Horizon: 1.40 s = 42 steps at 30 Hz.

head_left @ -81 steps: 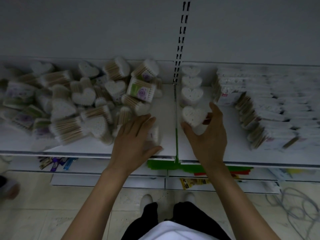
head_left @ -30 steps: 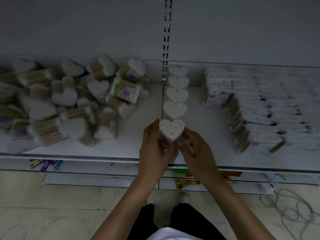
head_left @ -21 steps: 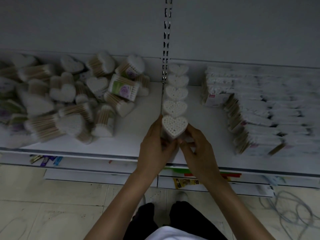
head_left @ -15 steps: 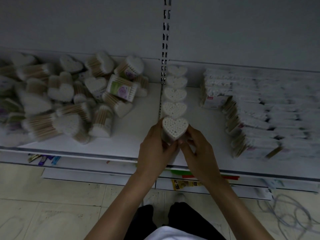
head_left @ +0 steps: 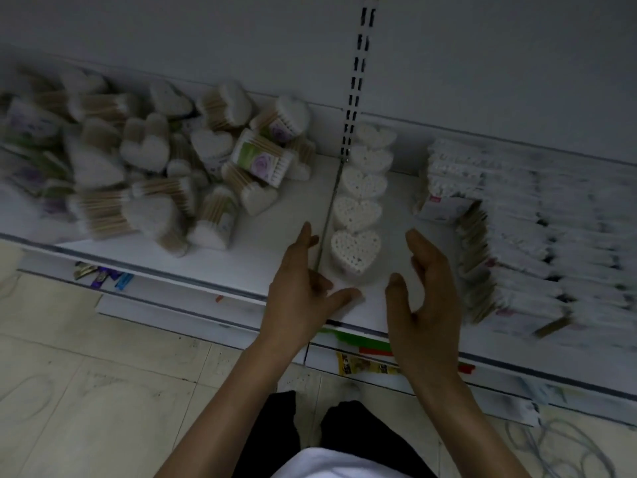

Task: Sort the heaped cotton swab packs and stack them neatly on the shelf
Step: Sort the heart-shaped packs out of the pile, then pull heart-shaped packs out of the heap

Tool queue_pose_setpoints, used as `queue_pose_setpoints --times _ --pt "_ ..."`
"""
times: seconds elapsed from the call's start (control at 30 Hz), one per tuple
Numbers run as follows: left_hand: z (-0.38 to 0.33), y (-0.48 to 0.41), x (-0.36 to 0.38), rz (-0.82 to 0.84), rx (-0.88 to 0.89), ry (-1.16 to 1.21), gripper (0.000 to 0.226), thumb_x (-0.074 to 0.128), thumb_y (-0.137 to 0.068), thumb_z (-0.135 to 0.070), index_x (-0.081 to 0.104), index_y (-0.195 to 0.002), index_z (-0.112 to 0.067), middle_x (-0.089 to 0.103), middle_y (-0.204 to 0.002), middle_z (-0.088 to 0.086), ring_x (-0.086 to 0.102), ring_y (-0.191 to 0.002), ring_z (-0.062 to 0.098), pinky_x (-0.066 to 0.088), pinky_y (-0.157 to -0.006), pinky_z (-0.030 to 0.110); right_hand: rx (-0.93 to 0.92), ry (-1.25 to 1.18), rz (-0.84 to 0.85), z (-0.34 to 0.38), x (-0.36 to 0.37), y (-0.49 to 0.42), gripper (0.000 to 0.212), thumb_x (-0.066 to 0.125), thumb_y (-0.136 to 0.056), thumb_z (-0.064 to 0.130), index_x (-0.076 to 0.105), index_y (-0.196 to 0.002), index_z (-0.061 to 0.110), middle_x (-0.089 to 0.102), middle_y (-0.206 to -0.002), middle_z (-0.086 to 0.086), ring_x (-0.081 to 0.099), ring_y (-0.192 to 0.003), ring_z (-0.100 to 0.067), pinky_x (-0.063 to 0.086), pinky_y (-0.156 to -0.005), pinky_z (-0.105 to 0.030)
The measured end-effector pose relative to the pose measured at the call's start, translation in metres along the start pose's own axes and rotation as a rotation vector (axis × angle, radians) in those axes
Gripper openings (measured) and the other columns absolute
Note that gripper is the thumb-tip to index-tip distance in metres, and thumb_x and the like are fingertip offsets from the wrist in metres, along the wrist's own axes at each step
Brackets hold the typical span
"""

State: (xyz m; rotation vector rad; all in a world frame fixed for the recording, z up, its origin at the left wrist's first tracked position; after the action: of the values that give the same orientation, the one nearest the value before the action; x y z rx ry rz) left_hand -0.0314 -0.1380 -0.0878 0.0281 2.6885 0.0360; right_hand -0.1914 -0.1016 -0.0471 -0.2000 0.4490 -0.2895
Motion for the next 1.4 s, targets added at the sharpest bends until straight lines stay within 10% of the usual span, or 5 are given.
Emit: queue_pose_setpoints --times 0.4,0.8,1.0,1.13,1.4 --pt "0.035 0.02 -0.115 -0.292 0.124 0.02 0.03 0.062 -0.089 -0.026 0.06 -0.118 -0.026 0.062 -0.106 -0.014 0.061 -0.085 0.004 0.049 -0.062 0.016 -0.185 -0.046 0.177 0.074 0.141 -0.001 0.032 0.047 -0.09 0.027 0.061 -0.117 0.015 0.059 -0.113 0.004 0.054 -0.108 -0.01 0.043 -0.093 -0.019" --pt "0.051 -0.004 -0.196 -0.161 0.555 -0.081 0.018 0.059 -0.09 -0.022 0.065 -0.106 -0.016 0.057 -0.092 -0.012 0.052 -0.074 0.001 0.038 -0.065 0.007 0.198 -0.093 -0.005 0.054 0.219 0.0 0.031 0.046 -0.1 0.022 0.054 -0.129 0.017 0.062 -0.122 0.004 0.057 -0.112 -0.009 0.047 -0.098 -0.035" --pt "0.019 -0.007 -0.176 0.017 0.968 -0.294 0.05 0.063 -0.088 -0.039 0.052 -0.128 -0.011 0.052 -0.132 0.006 0.048 -0.121 0.022 0.034 -0.104 0.024 0.362 -0.319 -0.275 0.077 0.177 0.021 0.027 0.042 -0.1 0.022 0.067 -0.105 0.014 0.071 -0.098 0.0 0.066 -0.092 -0.013 0.053 -0.08 -0.027" --pt "0.01 -0.012 -0.147 0.22 0.904 -0.272 0.074 0.059 -0.081 -0.042 0.028 -0.144 -0.018 0.04 -0.141 -0.003 0.039 -0.128 0.018 0.023 -0.107 0.023 0.294 -0.287 -0.361 0.1 0.148 0.043 0.026 0.045 -0.1 0.025 0.065 -0.086 0.017 0.068 -0.08 0.003 0.062 -0.073 -0.001 0.048 -0.064 -0.013" --pt "-0.003 0.007 -0.091 0.57 0.565 0.056 0.063 0.078 -0.076 -0.026 0.038 -0.122 -0.039 0.049 -0.113 -0.023 0.051 -0.106 -0.001 0.043 -0.09 0.013 0.26 -0.067 -0.397 0.081 0.121 0.089 0.071 0.078 -0.071 0.036 0.043 -0.132 0.032 0.054 -0.129 0.011 0.053 -0.118 -0.004 0.048 -0.093 -0.022"
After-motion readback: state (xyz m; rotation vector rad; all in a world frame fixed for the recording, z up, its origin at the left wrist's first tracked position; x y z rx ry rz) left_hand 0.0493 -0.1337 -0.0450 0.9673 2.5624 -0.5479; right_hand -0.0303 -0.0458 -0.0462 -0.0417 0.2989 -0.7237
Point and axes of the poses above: each hand's wrist, its own y-axis away from the middle knuckle, its own x-axis out of the palm, z = x × y, the point moved 6 cm from there along -y, towards the middle knuckle
